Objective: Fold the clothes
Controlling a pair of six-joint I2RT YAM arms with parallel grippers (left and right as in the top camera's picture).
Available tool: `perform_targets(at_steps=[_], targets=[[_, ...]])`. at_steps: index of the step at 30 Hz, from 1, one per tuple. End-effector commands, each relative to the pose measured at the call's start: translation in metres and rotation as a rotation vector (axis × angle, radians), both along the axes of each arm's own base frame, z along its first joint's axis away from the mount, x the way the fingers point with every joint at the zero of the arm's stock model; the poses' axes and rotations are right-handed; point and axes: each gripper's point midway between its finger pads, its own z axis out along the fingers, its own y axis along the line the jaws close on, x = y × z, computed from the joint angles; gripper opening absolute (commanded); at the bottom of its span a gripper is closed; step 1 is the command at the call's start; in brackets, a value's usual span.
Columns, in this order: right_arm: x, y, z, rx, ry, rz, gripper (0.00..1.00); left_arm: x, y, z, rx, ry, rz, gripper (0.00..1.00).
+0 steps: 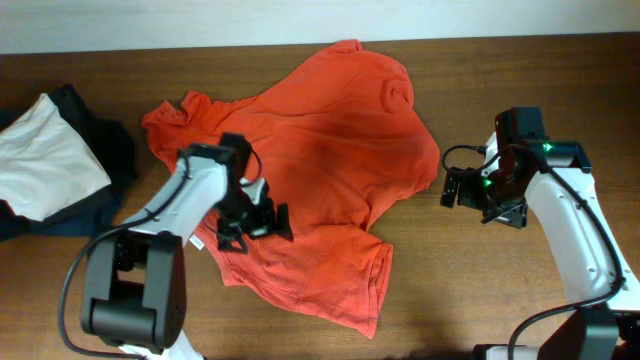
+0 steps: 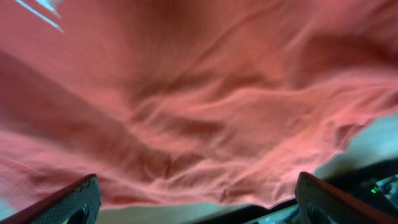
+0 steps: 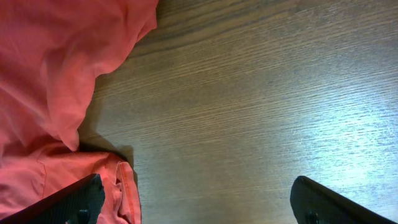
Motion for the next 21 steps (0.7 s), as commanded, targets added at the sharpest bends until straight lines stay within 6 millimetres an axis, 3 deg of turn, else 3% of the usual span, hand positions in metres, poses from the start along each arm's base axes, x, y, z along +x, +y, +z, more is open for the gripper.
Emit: perform_targets(at_steps=[1,3,4,6,9,10,12,14,15,17,18,19,21], targets=[[0.003,-0.004,0.008,-0.016,-0.028,0.004,0.99,-0.024,0.003,-0.033,0.078,0.053,0.046,0.98],[0.003,-0.004,0.008,-0.015,-0.025,0.004,0.99,-0.027,0.010,-0.051,0.105,0.027,0.064,0.84],[0.003,-0.004,0.008,-0.015,-0.025,0.004,0.99,-0.026,0.015,-0.059,0.134,0.000,0.066,0.61],[0.002,-0.004,0.008,-0.015,-0.025,0.004,0.99,-0.011,0.033,-0.068,0.227,-0.083,0.062,0.27],[0.002,-0.004,0.008,-0.015,-0.025,0.004,0.99,0.028,0.067,-0.070,0.356,-0.229,0.110,0.13],[0.003,-0.004,0.008,-0.015,-0.025,0.004,0.99,0.054,0.087,-0.064,0.397,-0.302,0.172,0.09],[0.003,-0.004,0.008,-0.015,-0.025,0.004,0.99,0.081,0.107,-0.053,0.395,-0.362,0.255,0.06],[0.003,-0.004,0.008,-0.015,-0.025,0.004,0.99,0.113,0.140,-0.030,0.396,-0.425,0.369,0.02],[0.003,-0.004,0.008,-0.015,-0.025,0.004,0.99,0.122,0.150,-0.020,0.384,-0.442,0.405,0.02],[0.003,-0.004,0.008,-0.015,-0.026,0.004,0.99,0.133,0.154,-0.004,0.298,-0.450,0.412,0.55],[0.003,-0.004,0.008,-0.015,-0.025,0.004,0.99,0.129,0.147,0.004,0.226,-0.413,0.416,0.86],[0.003,-0.004,0.007,-0.015,-0.024,0.004,0.99,0.122,0.140,0.007,0.183,-0.372,0.415,0.99],[0.003,-0.004,0.005,-0.015,-0.016,0.004,0.99,0.087,0.116,0.009,0.103,-0.205,0.398,0.99]])
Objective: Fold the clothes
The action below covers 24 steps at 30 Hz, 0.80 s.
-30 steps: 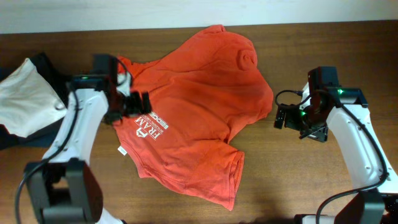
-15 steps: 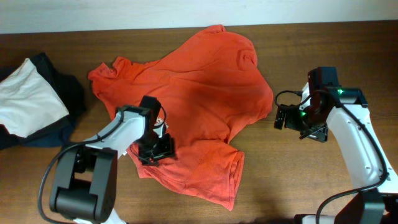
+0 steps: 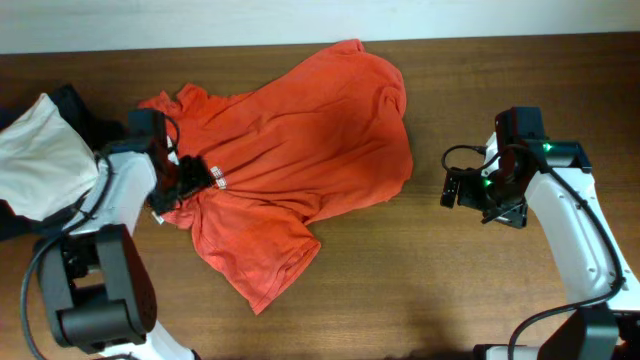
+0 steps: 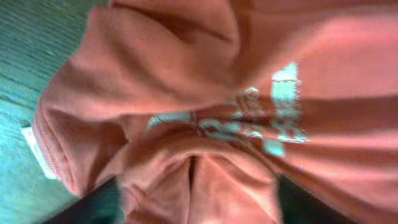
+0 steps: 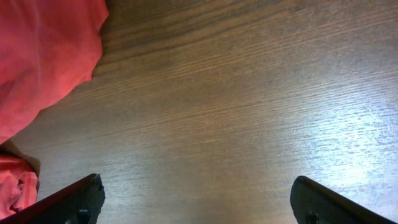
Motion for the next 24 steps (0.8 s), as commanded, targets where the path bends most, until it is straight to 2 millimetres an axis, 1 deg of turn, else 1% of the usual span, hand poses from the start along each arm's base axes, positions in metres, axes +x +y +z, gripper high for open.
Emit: perform_targets(at_steps=[1,3,5,7,11,12,13,14,16,17,19,21,22,23,24], targets=[[0.004,-0.004,0.004,-0.015,-0.017,0.004,0.99,-0.047,-0.044,0.008,-0.192,0.189,-0.061,0.99],[0.005,-0.004,0.000,-0.014,-0.006,0.004,0.99,-0.076,-0.058,0.011,-0.200,0.305,-0.114,0.99],[0.006,-0.004,-0.003,-0.014,-0.001,0.004,0.99,-0.096,-0.071,0.013,-0.179,0.383,-0.196,0.99],[0.006,-0.004,-0.003,-0.014,0.000,0.004,0.99,-0.111,-0.075,0.011,-0.140,0.436,-0.234,0.99],[0.006,-0.004,-0.003,-0.014,0.000,0.004,0.99,-0.147,-0.095,-0.008,-0.126,0.538,-0.259,0.99],[0.006,-0.004,-0.003,-0.014,0.000,0.004,0.99,-0.155,-0.097,-0.012,-0.120,0.557,-0.259,0.98],[0.007,-0.004,-0.003,-0.014,-0.002,0.004,0.99,-0.169,-0.101,-0.021,-0.113,0.589,-0.262,0.98],[0.008,-0.004,-0.003,-0.014,-0.005,0.004,0.99,-0.177,-0.102,-0.026,-0.106,0.607,-0.259,0.97],[0.009,-0.004,-0.003,-0.015,-0.011,0.004,0.99,-0.190,-0.104,-0.037,-0.096,0.625,-0.260,0.92],[0.010,-0.004,-0.003,-0.014,-0.014,0.004,0.99,-0.190,-0.104,-0.040,-0.095,0.618,-0.264,0.89],[0.011,-0.004,-0.003,-0.014,-0.019,0.004,0.99,-0.181,-0.106,-0.049,-0.088,0.565,-0.269,0.71],[0.011,-0.004,-0.004,-0.014,-0.018,0.005,0.99,-0.165,-0.100,-0.056,-0.040,0.494,-0.266,0.49],[0.010,-0.004,-0.004,-0.014,-0.016,0.004,0.99,-0.157,-0.097,-0.059,-0.014,0.467,-0.252,0.41],[0.010,-0.004,-0.005,-0.014,-0.014,0.005,0.99,-0.149,-0.093,-0.061,0.005,0.435,-0.248,0.29],[0.009,-0.004,-0.005,-0.014,-0.013,0.005,0.99,-0.142,-0.088,-0.062,0.027,0.415,-0.241,0.11]])
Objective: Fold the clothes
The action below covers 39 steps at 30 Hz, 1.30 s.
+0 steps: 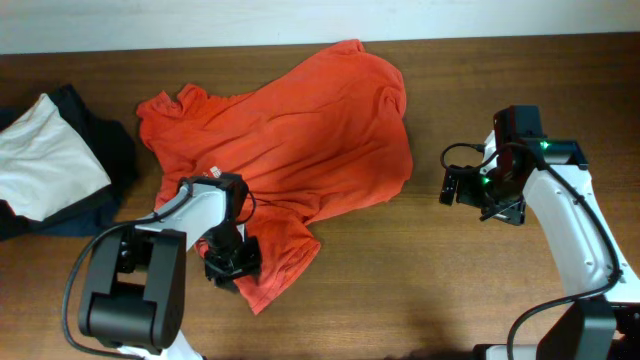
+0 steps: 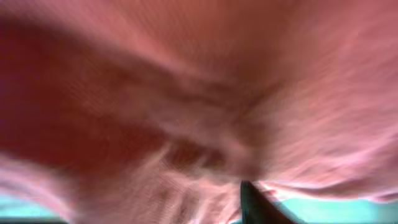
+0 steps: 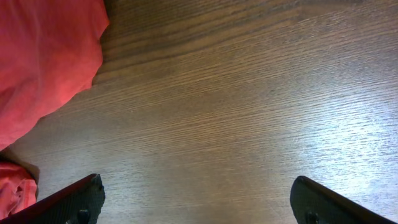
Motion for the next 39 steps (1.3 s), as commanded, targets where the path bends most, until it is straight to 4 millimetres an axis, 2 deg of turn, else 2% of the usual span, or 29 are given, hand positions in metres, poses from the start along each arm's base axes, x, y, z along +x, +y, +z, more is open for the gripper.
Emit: perform_targets(at_steps=[1,7,9,12,14,17,18,19,21,23,25,27,30,33,34,35,36,37,38,39], targets=[[0.001,-0.003,-0.002,-0.013,0.000,0.004,0.99,0.038,0.021,-0.010,0.100,-0.143,0.002,0.00],[0.002,-0.001,-0.014,-0.001,-0.010,0.008,0.99,0.044,0.042,0.027,0.110,-0.181,0.076,0.00],[0.006,0.009,-0.019,0.049,-0.038,0.022,0.99,0.042,0.045,0.041,0.106,-0.205,0.083,0.00],[0.018,0.036,-0.027,0.155,-0.116,0.114,0.99,0.028,0.046,0.058,0.101,-0.195,0.060,0.00],[0.022,0.048,-0.035,0.161,-0.147,0.153,0.99,0.022,0.051,0.071,0.110,-0.211,0.062,0.00],[0.030,0.073,-0.049,0.164,-0.178,0.231,0.99,0.023,0.075,0.103,0.174,-0.293,0.110,0.00],[0.036,0.084,-0.054,0.166,-0.194,0.262,0.99,0.027,0.089,0.123,0.201,-0.356,0.155,0.00],[0.042,0.091,-0.058,0.168,-0.209,0.278,0.99,0.031,0.095,0.132,0.202,-0.395,0.178,0.00],[0.051,0.102,-0.069,0.173,-0.218,0.268,0.99,0.036,0.110,0.156,0.216,-0.491,0.250,0.00],[0.058,0.107,-0.084,0.191,-0.197,0.211,1.00,0.039,0.123,0.172,0.231,-0.574,0.308,0.00],[0.061,0.109,-0.099,0.212,-0.172,0.168,1.00,0.041,0.131,0.179,0.241,-0.619,0.342,0.00],[0.064,0.125,-0.107,0.301,-0.170,0.199,0.97,0.041,0.135,0.181,0.247,-0.629,0.357,0.00],[0.069,0.148,-0.108,0.435,-0.193,0.241,0.94,0.042,0.135,0.181,0.247,-0.632,0.356,0.00],[0.074,0.161,-0.109,0.461,-0.222,0.276,0.92,0.042,0.135,0.181,0.247,-0.631,0.356,0.00],[0.076,0.165,-0.109,0.462,-0.238,0.290,0.89,0.042,0.135,0.181,0.247,-0.631,0.356,0.00],[0.078,0.169,-0.108,0.462,-0.250,0.301,0.80,0.042,0.135,0.181,0.247,-0.631,0.357,0.00],[0.080,0.168,-0.109,0.448,-0.257,0.298,0.60,0.042,0.135,0.181,0.247,-0.631,0.356,0.00],[0.083,0.161,-0.114,0.395,-0.255,0.258,0.28,0.042,0.135,0.181,0.247,-0.631,0.356,0.00],[0.085,0.153,-0.118,0.354,-0.249,0.229,0.08,0.042,0.135,0.181,0.247,-0.632,0.356,0.00],[0.086,0.147,-0.119,0.330,-0.247,0.210,0.04,0.042,0.135,0.181,0.247,-0.632,0.356,0.00]])
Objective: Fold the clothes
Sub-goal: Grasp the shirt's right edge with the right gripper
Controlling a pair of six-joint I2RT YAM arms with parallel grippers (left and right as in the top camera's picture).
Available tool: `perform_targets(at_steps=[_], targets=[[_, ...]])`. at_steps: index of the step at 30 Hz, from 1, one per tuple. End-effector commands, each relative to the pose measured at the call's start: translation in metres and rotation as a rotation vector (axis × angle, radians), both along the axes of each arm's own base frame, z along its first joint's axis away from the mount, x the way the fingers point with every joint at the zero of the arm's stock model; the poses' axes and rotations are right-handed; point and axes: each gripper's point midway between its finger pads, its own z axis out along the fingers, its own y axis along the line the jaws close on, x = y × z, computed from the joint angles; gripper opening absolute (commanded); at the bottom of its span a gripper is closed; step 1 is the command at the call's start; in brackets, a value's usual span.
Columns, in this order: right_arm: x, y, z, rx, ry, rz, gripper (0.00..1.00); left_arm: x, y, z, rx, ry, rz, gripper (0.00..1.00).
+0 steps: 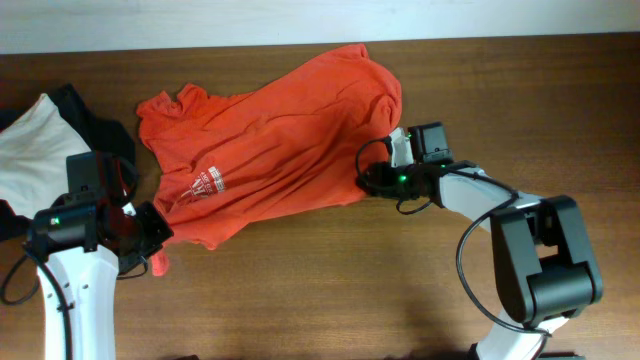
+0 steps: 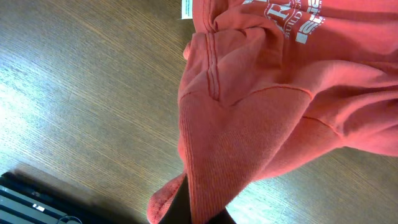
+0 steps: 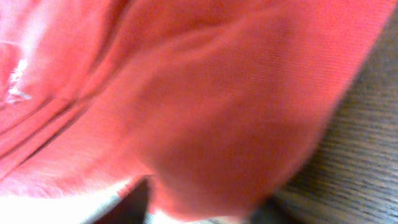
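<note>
An orange shirt [image 1: 290,130] lies spread on the wooden table [image 1: 520,90], its white print [image 1: 208,182] facing up near its left front. My left gripper [image 1: 150,242] is off the shirt's left front corner, shut on a lifted fold of the shirt [image 2: 249,124]; the cloth runs down between the jaws of the left gripper [image 2: 199,214]. My right gripper [image 1: 372,180] is at the shirt's right edge. In the right wrist view blurred orange cloth [image 3: 186,93] fills the frame and sits between the jaws of the right gripper [image 3: 205,205].
A pile of white and dark clothes [image 1: 40,150] lies at the table's left edge, just behind my left arm. Bare wood [image 1: 350,290] runs along the front and to the right of the shirt.
My left gripper has gone from the shirt's front hem to the far left front, holding cloth. The front flap is drawn left and the print shows. My right gripper moved left onto the shirt's edge.
The shirt first lay wide, with a flap toward the front and my left gripper on its lower left. It then lay drawn leftward, left gripper by the sleeve, later at the front hem. My right gripper stood open at the right throughout; now both hold cloth.
</note>
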Motion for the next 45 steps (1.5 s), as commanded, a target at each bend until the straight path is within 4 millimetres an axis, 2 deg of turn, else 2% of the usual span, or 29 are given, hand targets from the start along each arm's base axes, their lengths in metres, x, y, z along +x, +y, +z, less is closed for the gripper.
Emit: perform_targets(at_steps=[1,2,5,7,9,10,11,12,15,19,22,23,26,31,34,39,40,41,43,44,45], targets=[[-0.001,-0.020,-0.019,-0.091,0.050,-0.084,0.04,0.002,0.004,0.005,0.022,-0.017,-0.006,0.00],[-0.001,-0.029,-0.012,-0.095,0.072,-0.106,0.04,0.002,0.004,0.005,0.022,-0.017,-0.006,0.00],[0.011,-0.057,0.033,-0.129,0.034,-0.111,0.04,0.003,0.005,0.005,0.023,-0.021,-0.006,0.00],[0.024,-0.087,0.093,-0.258,-0.033,-0.139,0.04,0.007,0.005,0.005,0.026,-0.037,-0.006,0.00],[0.027,-0.093,0.154,-0.345,-0.098,-0.087,0.04,0.009,0.006,0.006,0.028,-0.047,-0.006,0.00],[0.021,-0.089,0.175,-0.371,-0.099,-0.044,0.20,0.009,0.006,0.006,0.029,-0.048,-0.005,0.00],[0.014,-0.086,0.186,-0.398,-0.095,-0.003,0.32,0.009,0.006,0.006,0.028,-0.048,-0.006,0.00],[0.005,-0.085,0.191,-0.448,-0.084,0.037,0.38,0.009,0.006,0.006,0.029,-0.047,-0.006,0.00],[-0.019,-0.095,0.169,-0.586,0.018,0.069,0.45,0.009,0.006,0.006,0.028,-0.044,-0.006,0.00],[-0.042,-0.099,0.129,-0.595,0.152,0.072,0.55,0.008,0.006,0.006,0.028,-0.044,-0.006,0.00],[-0.062,-0.107,0.087,-0.587,0.269,-0.026,0.61,0.009,0.006,0.006,0.028,-0.045,-0.006,0.00],[-0.064,-0.110,0.079,-0.582,0.287,-0.057,0.61,0.009,0.006,0.006,0.028,-0.045,-0.006,0.00],[-0.060,-0.111,0.051,-0.563,0.262,-0.102,0.65,0.009,0.006,0.006,0.028,-0.045,-0.006,0.00],[-0.056,-0.110,0.018,-0.547,0.214,-0.128,0.71,0.009,0.006,0.006,0.028,-0.044,-0.006,0.00],[-0.054,-0.107,0.005,-0.528,0.225,-0.133,0.76,0.009,0.006,0.006,0.028,-0.044,-0.006,0.00],[-0.055,-0.103,-0.016,-0.518,0.266,-0.117,0.77,0.008,0.006,0.006,0.028,-0.044,-0.006,0.00],[-0.056,-0.104,-0.019,-0.520,0.273,-0.116,0.76,0.008,0.006,0.006,0.028,-0.044,-0.006,0.00],[-0.056,-0.104,-0.021,-0.522,0.280,-0.115,0.66,0.008,0.006,0.006,0.028,-0.044,-0.006,0.00],[-0.057,-0.104,-0.022,-0.524,0.283,-0.115,0.13,0.008,0.006,0.006,0.028,-0.044,-0.006,0.00],[-0.057,-0.105,-0.020,-0.525,0.288,-0.115,0.04,0.008,0.006,0.006,0.028,-0.044,-0.006,0.00],[-0.060,-0.108,-0.017,-0.531,0.306,-0.117,0.04,0.008,0.006,0.006,0.028,-0.044,-0.006,0.00]])
